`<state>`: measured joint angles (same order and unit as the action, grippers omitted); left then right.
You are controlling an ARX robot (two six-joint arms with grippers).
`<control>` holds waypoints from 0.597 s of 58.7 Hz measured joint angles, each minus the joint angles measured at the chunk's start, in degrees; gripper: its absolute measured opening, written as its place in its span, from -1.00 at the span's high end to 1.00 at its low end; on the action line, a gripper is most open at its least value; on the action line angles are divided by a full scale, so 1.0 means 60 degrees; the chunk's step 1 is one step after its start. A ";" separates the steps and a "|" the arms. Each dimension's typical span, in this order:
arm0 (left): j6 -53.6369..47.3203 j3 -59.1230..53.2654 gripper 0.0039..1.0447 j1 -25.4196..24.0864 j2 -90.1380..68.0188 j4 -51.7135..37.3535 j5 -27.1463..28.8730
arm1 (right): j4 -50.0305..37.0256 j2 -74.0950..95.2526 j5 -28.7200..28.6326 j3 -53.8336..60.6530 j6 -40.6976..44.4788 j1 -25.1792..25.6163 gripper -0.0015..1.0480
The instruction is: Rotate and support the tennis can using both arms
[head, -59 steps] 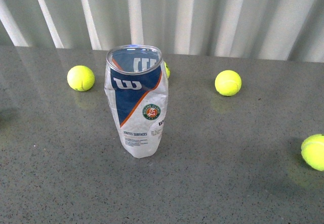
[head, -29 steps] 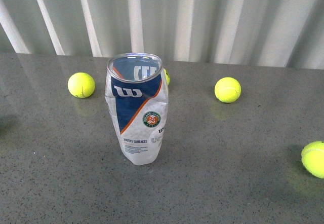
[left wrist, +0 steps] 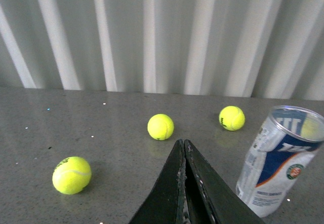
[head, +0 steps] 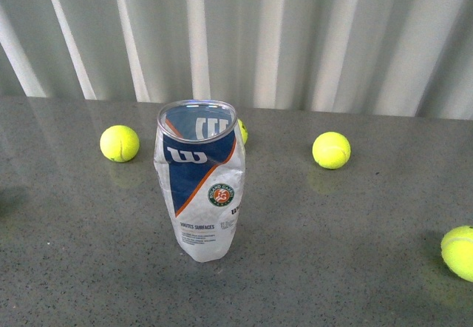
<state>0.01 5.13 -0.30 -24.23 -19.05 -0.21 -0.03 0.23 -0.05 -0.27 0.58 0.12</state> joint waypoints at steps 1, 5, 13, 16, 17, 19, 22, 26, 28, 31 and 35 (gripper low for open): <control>-0.0004 -0.0018 0.93 0.0029 0.0033 0.0015 -0.0015 | 0.0000 0.0000 0.0000 0.0000 -0.0004 0.0000 -0.86; 0.0000 -0.0124 0.93 0.0062 0.0259 0.0138 0.0000 | 0.0000 0.0000 0.0000 0.0000 -0.0004 0.0000 -0.86; 0.0015 -0.0313 0.93 0.0058 0.0736 0.0426 0.0040 | 0.0000 0.0000 0.0000 0.0000 -0.0004 -0.0004 -0.86; 0.0015 -0.0368 0.93 0.0058 0.0892 0.0528 0.0040 | 0.0000 0.0000 0.0000 0.0000 -0.0004 0.0000 -0.86; 0.0015 -0.0386 0.93 0.0058 0.0951 0.0572 0.0040 | 0.0000 0.0000 0.0000 0.0000 -0.0004 -0.0004 -0.86; 0.0015 -0.0415 0.93 0.0058 0.1038 0.0637 0.0036 | 0.0000 0.0000 0.0004 0.0000 -0.0004 0.0000 -0.86; 0.0015 -0.0466 0.93 0.0058 0.1213 0.0754 0.0036 | 0.0000 0.0000 0.0000 0.0000 -0.0004 0.0000 -0.86; 0.0015 -0.0535 0.93 0.0058 0.1417 0.0874 0.0036 | 0.0000 0.0000 0.0000 0.0000 -0.0004 0.0000 -0.86; 0.0015 -0.0623 0.93 0.0058 0.1523 0.0790 0.0036 | 0.0000 0.0000 0.0000 0.0000 -0.0004 -0.0004 -0.86; 0.0015 -0.0627 0.93 0.0058 0.1639 0.0801 0.0051 | 0.0000 0.0000 0.0000 0.0000 -0.0004 0.0000 -0.86; 0.0018 -0.0627 0.93 0.0058 0.1851 0.0936 0.0040 | 0.0000 0.0000 0.0000 0.0000 -0.0004 -0.0004 -0.86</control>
<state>0.12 1.37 0.05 -13.13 -13.43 0.03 -0.03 0.23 -0.05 -0.27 0.56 0.10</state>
